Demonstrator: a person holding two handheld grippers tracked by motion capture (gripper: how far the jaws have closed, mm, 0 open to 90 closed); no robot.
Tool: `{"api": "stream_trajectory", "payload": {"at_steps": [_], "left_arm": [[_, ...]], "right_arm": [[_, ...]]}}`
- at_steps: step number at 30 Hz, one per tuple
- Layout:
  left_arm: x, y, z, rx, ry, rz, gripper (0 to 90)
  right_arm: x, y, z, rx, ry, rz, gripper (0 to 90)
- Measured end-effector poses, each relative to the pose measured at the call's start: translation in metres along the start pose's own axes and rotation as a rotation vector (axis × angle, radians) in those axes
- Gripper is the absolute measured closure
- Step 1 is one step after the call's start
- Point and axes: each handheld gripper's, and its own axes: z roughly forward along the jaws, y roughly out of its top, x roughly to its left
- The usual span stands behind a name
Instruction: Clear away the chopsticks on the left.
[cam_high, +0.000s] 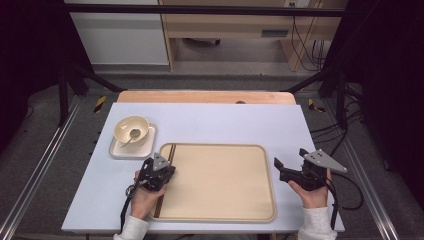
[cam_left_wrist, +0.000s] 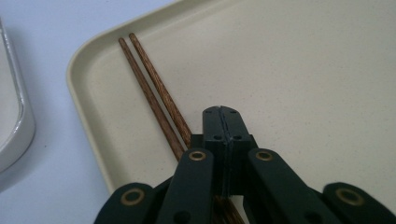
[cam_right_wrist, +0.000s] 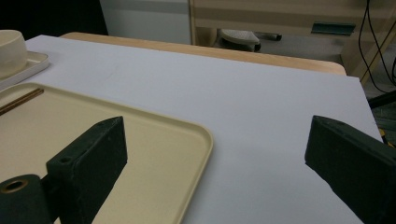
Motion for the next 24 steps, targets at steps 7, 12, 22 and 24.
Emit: {"api": "stream_trajectory", "payload": {"at_steps": [7, 12, 22, 24], "left_arm": [[0.002, -0.001, -0.002, -0.008, 0.011, -0.006, 90.0], [0.004, -0.001, -0.004, -0.005, 0.007, -0.005, 90.0], [0.006, 0.002, -0.014, -0.06, -0.03, -0.018, 88.2], [0.006, 0.004, -0.018, -0.078, -0.036, -0.015, 86.6]], "right_arm": [[0.0, 0.0, 0.0, -0.001, 0.0, 0.0, 6.2], [-0.001, 0.0, -0.001, -0.001, -0.002, -0.003, 6.2], [0.0, 0.0, -0.001, -0.001, -0.002, 0.002, 6.2], [-0.001, 0.0, -0.001, -0.004, -0.003, 0.001, 6.2]]}}
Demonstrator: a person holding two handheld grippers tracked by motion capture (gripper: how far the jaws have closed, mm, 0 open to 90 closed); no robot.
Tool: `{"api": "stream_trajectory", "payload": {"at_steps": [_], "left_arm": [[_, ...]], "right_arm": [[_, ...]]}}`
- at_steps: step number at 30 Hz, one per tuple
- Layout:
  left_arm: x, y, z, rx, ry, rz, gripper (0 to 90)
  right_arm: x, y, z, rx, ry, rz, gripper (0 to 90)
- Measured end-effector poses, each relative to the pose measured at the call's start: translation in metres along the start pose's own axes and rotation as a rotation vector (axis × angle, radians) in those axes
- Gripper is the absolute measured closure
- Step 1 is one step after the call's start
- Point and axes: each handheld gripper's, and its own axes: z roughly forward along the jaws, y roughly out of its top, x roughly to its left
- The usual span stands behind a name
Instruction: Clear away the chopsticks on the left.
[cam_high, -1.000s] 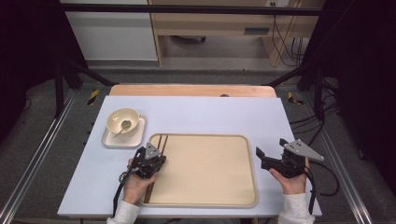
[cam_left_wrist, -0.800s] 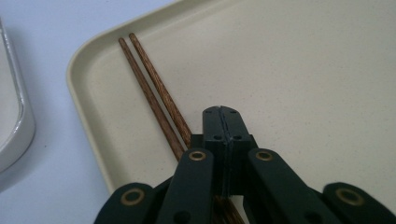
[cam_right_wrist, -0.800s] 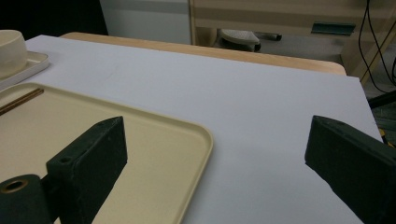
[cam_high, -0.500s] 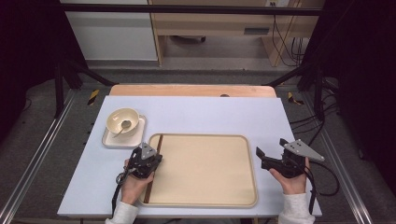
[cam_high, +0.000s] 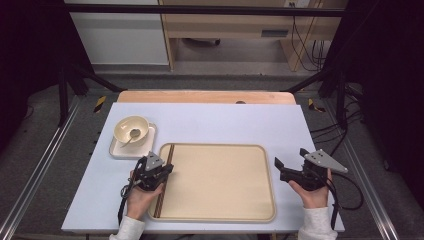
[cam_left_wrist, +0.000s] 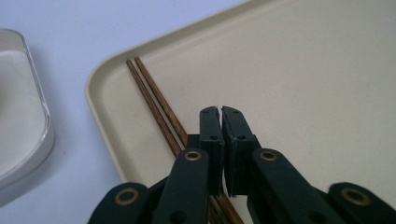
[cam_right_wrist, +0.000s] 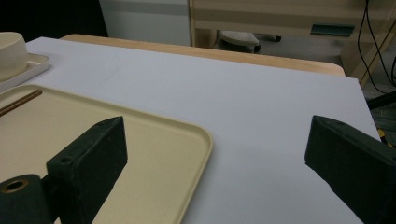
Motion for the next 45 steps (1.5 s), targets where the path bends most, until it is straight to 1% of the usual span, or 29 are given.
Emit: {"api": "stream_trajectory", "payload": {"at_steps": [1, 2, 3, 6, 9, 10, 11, 12, 13, 16, 17, 18, 19, 21, 22, 23, 24, 25, 26, 28, 29, 31, 32, 36, 39, 41, 42, 45], "left_arm": [[0.001, 0.001, -0.002, 0.0, -0.002, 0.011, 83.6], [0.001, 0.002, -0.005, -0.027, -0.01, 0.003, 81.4], [0.002, 0.002, -0.007, -0.037, -0.02, 0.005, 78.0], [0.003, 0.001, -0.014, -0.06, -0.014, 0.011, 68.9], [0.008, -0.002, -0.025, -0.092, -0.025, -0.005, 61.4], [0.008, -0.002, -0.025, -0.092, -0.025, -0.005, 57.1], [0.008, -0.003, -0.027, -0.098, -0.025, -0.015, 57.1], [0.01, -0.005, -0.03, -0.101, -0.022, -0.011, 55.3], [0.013, -0.009, -0.036, -0.109, -0.015, -0.012, 52.1], [0.015, -0.018, -0.044, -0.129, -0.002, -0.032, 44.4], [0.017, -0.021, -0.047, -0.123, 0.005, -0.028, 43.5], [0.018, -0.024, -0.05, -0.126, 0.016, -0.025, 42.3], [0.018, -0.024, -0.05, -0.126, 0.016, -0.025, 40.9], [0.023, -0.031, -0.058, -0.135, 0.04, -0.033, 40.2], [0.029, -0.035, -0.064, -0.142, 0.061, -0.039, 39.0], [0.034, -0.036, -0.067, -0.148, 0.079, -0.049, 38.6], [0.034, -0.036, -0.067, -0.148, 0.079, -0.049, 37.7], [0.042, -0.038, -0.071, -0.167, 0.082, -0.082, 36.6], [0.044, -0.039, -0.073, -0.173, 0.091, -0.079, 36.4], [0.048, -0.041, -0.076, -0.165, 0.114, -0.071, 35.2], [0.051, -0.042, -0.077, -0.174, 0.126, -0.079, 34.8], [0.056, -0.043, -0.081, -0.182, 0.134, -0.097, 34.3], [0.058, -0.043, -0.082, -0.189, 0.145, -0.105, 33.9], [0.065, -0.043, -0.088, -0.209, 0.176, -0.11, 30.6], [0.072, -0.041, -0.091, -0.212, 0.196, -0.119, 27.8], [0.074, -0.04, -0.091, -0.215, 0.197, -0.125, 27.1], [0.078, -0.04, -0.091, -0.215, 0.197, -0.123, 27.0], [0.086, -0.037, -0.091, -0.218, 0.196, -0.142, 26.0]], "right_arm": [[0.0, 0.0, 0.0, 0.0, 0.002, 0.004, 6.2], [0.0, 0.0, 0.0, -0.001, 0.001, 0.002, 6.2], [0.0, 0.0, 0.0, 0.001, 0.002, 0.006, 6.2], [0.001, 0.0, 0.0, 0.001, 0.002, -0.002, 6.1], [0.001, 0.0, 0.001, 0.001, 0.002, -0.001, 6.0], [0.001, 0.0, 0.001, 0.001, 0.002, -0.001, 6.0], [0.001, 0.0, 0.001, 0.002, 0.001, -0.001, 6.0], [0.001, 0.0, 0.001, 0.002, 0.001, -0.002, 6.0], [0.002, -0.001, 0.001, 0.006, 0.001, 0.0, 5.9], [0.002, -0.001, 0.003, 0.011, 0.0, -0.001, 5.9], [0.001, -0.002, 0.003, 0.012, -0.002, -0.009, 6.0], [0.002, -0.002, 0.003, 0.016, 0.001, -0.004, 6.0], [0.002, -0.002, 0.003, 0.016, 0.001, -0.004, 6.0], [0.003, -0.002, 0.004, 0.022, 0.0, -0.012, 6.0], [0.003, -0.003, 0.004, 0.02, 0.001, -0.017, 6.0], [0.003, -0.003, 0.004, 0.021, 0.003, -0.02, 6.0], [0.004, -0.003, 0.005, 0.023, 0.003, -0.018, 6.0], [0.004, -0.003, 0.005, 0.022, 0.001, -0.018, 6.0], [0.004, -0.003, 0.005, 0.025, -0.003, -0.021, 6.0], [0.004, -0.003, 0.006, 0.025, -0.005, -0.02, 6.1], [0.004, -0.003, 0.006, 0.028, -0.006, -0.022, 6.1], [0.005, -0.004, 0.007, 0.034, -0.009, -0.027, 6.1], [0.005, -0.004, 0.007, 0.034, -0.009, -0.03, 6.0], [0.005, -0.004, 0.007, 0.033, -0.01, -0.028, 6.0], [0.004, -0.004, 0.007, 0.032, -0.011, -0.023, 6.1], [0.003, -0.005, 0.007, 0.032, -0.013, -0.023, 6.1], [0.003, -0.005, 0.007, 0.035, -0.012, -0.023, 6.1], [0.004, -0.004, 0.007, 0.031, -0.01, -0.023, 6.2]]}}
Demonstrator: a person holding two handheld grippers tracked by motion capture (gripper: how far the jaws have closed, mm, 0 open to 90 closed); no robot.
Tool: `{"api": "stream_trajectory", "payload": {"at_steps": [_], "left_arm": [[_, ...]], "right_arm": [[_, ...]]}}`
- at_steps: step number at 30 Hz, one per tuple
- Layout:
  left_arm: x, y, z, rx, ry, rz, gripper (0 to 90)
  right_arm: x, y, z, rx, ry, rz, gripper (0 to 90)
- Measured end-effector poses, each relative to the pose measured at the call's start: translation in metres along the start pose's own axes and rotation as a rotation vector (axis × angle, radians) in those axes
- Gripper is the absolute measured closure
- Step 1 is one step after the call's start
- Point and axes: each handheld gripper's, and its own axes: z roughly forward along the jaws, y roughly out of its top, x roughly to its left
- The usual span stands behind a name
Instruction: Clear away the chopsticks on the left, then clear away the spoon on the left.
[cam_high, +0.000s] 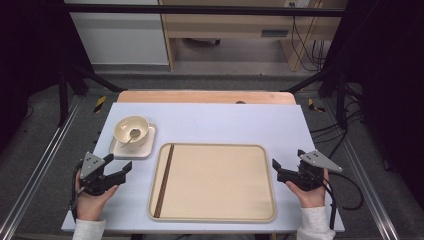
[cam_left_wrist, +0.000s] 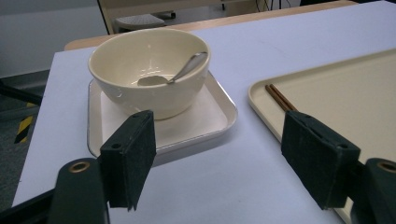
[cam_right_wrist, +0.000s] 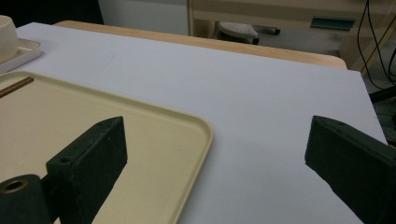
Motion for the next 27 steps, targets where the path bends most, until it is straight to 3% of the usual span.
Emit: {"api": "stream_trajectory", "payload": {"at_steps": [7, 13, 19, 27], "left_arm": [[0.01, 0.01, 0.008, -0.017, 0.011, -0.004, 24.8], [0.015, 0.016, 0.014, -0.016, 0.027, 0.018, 24.0], [0.021, 0.024, 0.022, -0.021, 0.012, -0.006, 23.0], [0.021, 0.026, 0.035, 0.001, 0.014, 0.035, 25.2]], "right_arm": [[0.0, 0.0, 0.001, -0.001, -0.003, 0.004, 6.2], [0.001, 0.001, 0.001, 0.0, 0.003, -0.003, 6.3], [0.002, 0.0, 0.002, 0.002, 0.003, -0.001, 6.4], [0.003, 0.002, 0.001, -0.007, 0.007, -0.002, 6.4]]}}
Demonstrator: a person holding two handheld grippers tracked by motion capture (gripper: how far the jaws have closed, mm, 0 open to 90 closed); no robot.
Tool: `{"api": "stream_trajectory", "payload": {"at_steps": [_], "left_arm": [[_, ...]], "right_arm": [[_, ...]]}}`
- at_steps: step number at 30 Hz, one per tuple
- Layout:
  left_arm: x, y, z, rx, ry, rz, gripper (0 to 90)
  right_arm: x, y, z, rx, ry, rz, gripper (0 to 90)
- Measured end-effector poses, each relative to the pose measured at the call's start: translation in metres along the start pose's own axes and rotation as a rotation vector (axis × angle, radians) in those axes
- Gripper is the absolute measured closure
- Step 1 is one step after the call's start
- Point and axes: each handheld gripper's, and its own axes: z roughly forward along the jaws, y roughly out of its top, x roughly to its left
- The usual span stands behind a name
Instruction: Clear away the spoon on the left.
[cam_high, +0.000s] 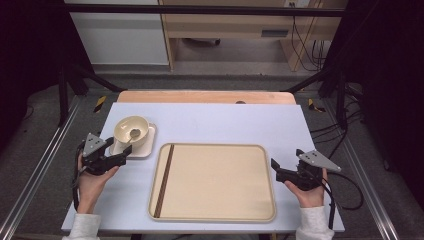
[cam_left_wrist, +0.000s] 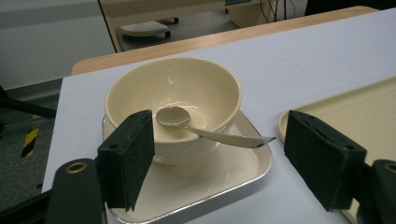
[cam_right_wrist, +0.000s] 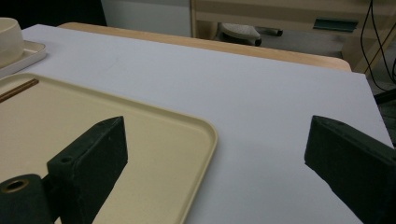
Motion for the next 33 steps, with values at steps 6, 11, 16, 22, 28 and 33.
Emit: {"api": "stream_trajectory", "payload": {"at_steps": [6, 11, 16, 22, 28, 33], "left_arm": [[0.002, -0.003, 0.009, 0.026, -0.015, 0.018, 30.7], [0.002, -0.005, 0.017, 0.04, -0.012, 0.042, 40.2], [0.002, -0.007, 0.019, 0.038, 0.002, 0.072, 50.9], [0.004, -0.008, 0.016, 0.025, 0.007, 0.062, 63.3], [0.004, -0.009, 0.014, 0.022, 0.002, 0.054, 71.7], [0.005, -0.008, 0.01, 0.008, 0.017, 0.05, 77.5]], "right_arm": [[0.0, 0.0, 0.0, 0.002, -0.002, 0.001, 6.5], [0.002, -0.001, 0.002, 0.011, 0.002, -0.002, 6.6], [0.003, -0.002, 0.004, 0.022, 0.004, -0.008, 6.7], [0.003, -0.002, 0.004, 0.025, 0.003, -0.012, 6.7], [0.002, -0.002, 0.004, 0.023, 0.0, -0.006, 6.8], [0.002, -0.002, 0.004, 0.022, -0.002, -0.008, 6.8]]}}
